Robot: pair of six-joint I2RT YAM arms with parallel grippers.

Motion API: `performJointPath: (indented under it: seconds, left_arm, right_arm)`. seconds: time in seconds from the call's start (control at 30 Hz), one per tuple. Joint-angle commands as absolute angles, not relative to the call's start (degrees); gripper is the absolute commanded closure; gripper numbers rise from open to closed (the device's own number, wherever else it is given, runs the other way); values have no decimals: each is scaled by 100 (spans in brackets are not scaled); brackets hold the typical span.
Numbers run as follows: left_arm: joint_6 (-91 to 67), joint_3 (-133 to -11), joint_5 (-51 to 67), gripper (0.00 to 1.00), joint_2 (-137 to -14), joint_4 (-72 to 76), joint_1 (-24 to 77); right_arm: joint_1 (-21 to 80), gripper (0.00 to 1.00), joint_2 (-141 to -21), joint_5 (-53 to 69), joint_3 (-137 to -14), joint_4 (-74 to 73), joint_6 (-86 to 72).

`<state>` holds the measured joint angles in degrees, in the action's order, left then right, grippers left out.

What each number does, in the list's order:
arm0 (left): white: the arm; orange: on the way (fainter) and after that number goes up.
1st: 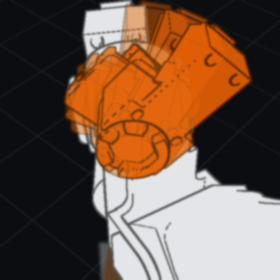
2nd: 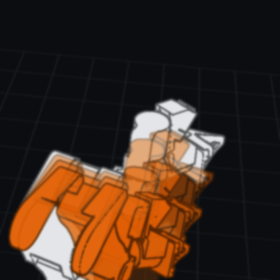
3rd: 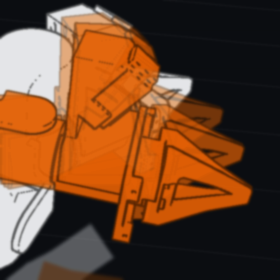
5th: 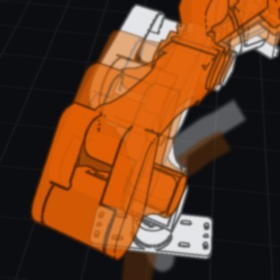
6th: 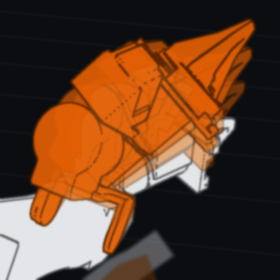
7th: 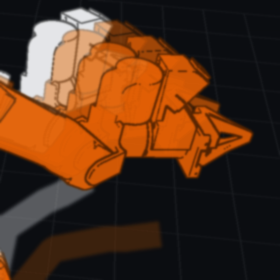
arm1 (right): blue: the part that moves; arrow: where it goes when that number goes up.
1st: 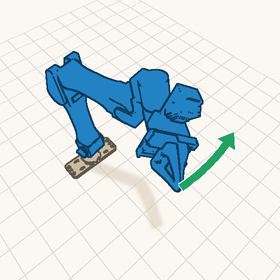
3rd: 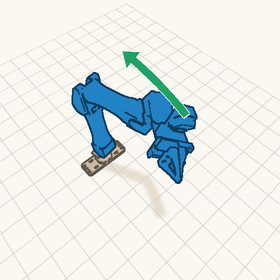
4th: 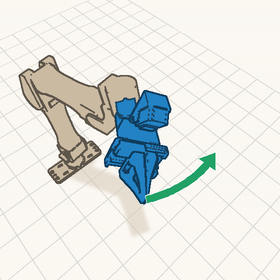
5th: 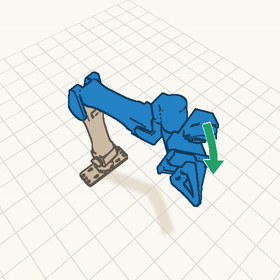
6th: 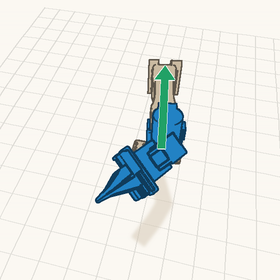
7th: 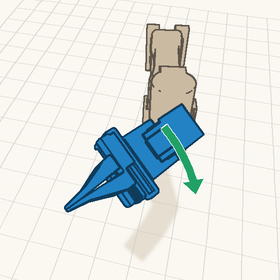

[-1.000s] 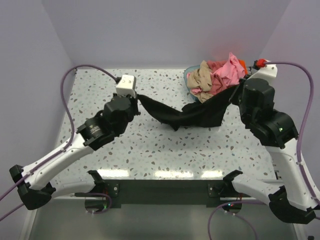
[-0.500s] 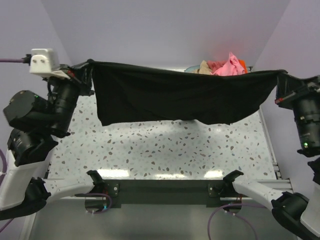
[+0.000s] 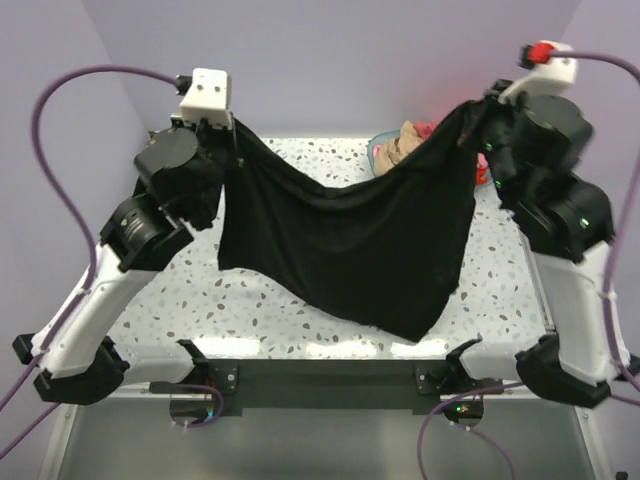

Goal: Fold and stack the t-shirts
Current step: Flatten the tshirt out

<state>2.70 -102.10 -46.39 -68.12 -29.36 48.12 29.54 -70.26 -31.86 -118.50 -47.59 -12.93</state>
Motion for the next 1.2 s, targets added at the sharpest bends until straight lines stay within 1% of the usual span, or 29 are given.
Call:
performJointPath:
  seconds: [0.0,0.03,0.07,0.13,0.2,0.3,0.37,0.5,0.63,0.83,1.0,1.17]
  left_arm:
    - [633,-10564,-4159,100,-6986,-2803,4194]
    - [607,-10782,-3948,100,-7222,-2873,3783]
    - [563,-10941,-3537,100,-7373,-2978,3605]
    - [510,-11414,-3218,100,-7784,-3234,3184]
    - [518,-11732,-2919,100,-8032,-3400,2989]
    - [413,-12548,-2821,100,-8384,-3611,2760]
    - [361,-12691,-2769,100,-8359,-3656,2760]
    - [211,-12324,-2628,100,-7772,-3481,2760]
    - [132,-11446,-2426,100,-7025,-3270,2760]
    - [-140,-11101,-2163,100,-6172,-3384,2760]
    - [-395,-10873,-1837,100,-5714,-3568,2760]
    - [-597,-10644,-1986,100,-5467,-3840,2760]
  right_arm:
    - [2936,100,-7557,-3024,-12295,-4272,-1064]
    - [2944,100,-7672,-3015,-12409,-4263,-1011]
    - [2936,100,-7899,-2962,-12602,-4237,-993]
    - [2936,100,-8094,-2918,-12743,-4105,-923]
    - [2936,100,-8279,-2892,-12876,-3895,-879]
    - [2936,100,-8454,-2865,-13147,-3753,-774]
    - [2936,100,-8508,-2813,-13454,-3814,-747]
    - [2944,100,-8071,-2646,-13360,-3814,-712]
    - [2953,100,-7517,-2356,-12982,-4016,-756]
    - [2944,100,-6804,-1969,-12612,-4464,-861]
    - [2944,100,-6469,-2030,-12981,-4772,-791]
    - [2953,100,-6513,-2057,-13595,-4904,-686]
